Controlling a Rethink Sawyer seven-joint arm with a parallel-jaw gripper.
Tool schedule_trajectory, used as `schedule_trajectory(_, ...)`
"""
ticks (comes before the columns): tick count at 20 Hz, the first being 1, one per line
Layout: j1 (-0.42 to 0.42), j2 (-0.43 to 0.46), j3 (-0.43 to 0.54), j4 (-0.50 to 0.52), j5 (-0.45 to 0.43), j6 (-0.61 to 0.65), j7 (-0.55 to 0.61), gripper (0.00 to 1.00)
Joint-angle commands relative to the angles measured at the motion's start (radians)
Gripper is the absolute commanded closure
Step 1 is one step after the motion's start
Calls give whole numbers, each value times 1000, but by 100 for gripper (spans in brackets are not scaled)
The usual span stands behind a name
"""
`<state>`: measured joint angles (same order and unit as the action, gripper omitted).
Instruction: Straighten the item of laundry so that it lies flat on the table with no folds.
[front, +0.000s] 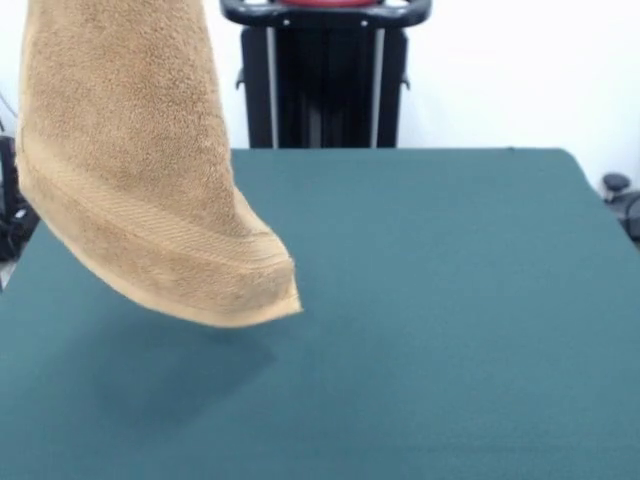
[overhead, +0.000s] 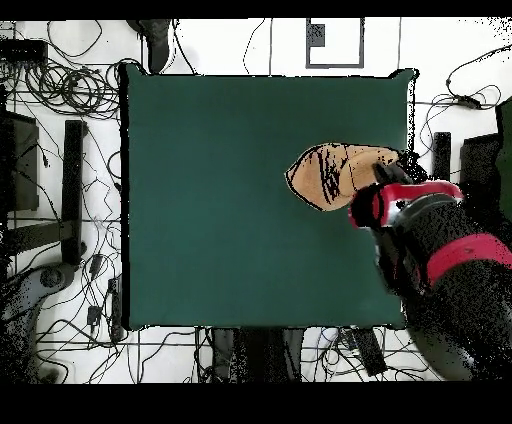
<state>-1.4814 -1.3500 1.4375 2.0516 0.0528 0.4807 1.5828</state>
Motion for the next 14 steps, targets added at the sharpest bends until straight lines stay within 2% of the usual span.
schedule_trajectory(1,121,-143,-20,227,100,-110,384,100)
schedule_trajectory(5,128,-145,-21,243,115,-133,381,100)
schedule_trajectory(7,112,-127,-21,234,112,-112,345,100)
schedule_trajectory(9,108,-128,-64,208,86,-51,264,100)
schedule_trajectory(10,131,-158,-148,175,42,74,204,100)
schedule_trajectory(11,146,-167,-194,150,6,180,206,100)
schedule_trajectory(13,152,-148,-242,50,-149,328,196,100)
schedule_trajectory(14,152,-121,-265,17,-190,336,174,100)
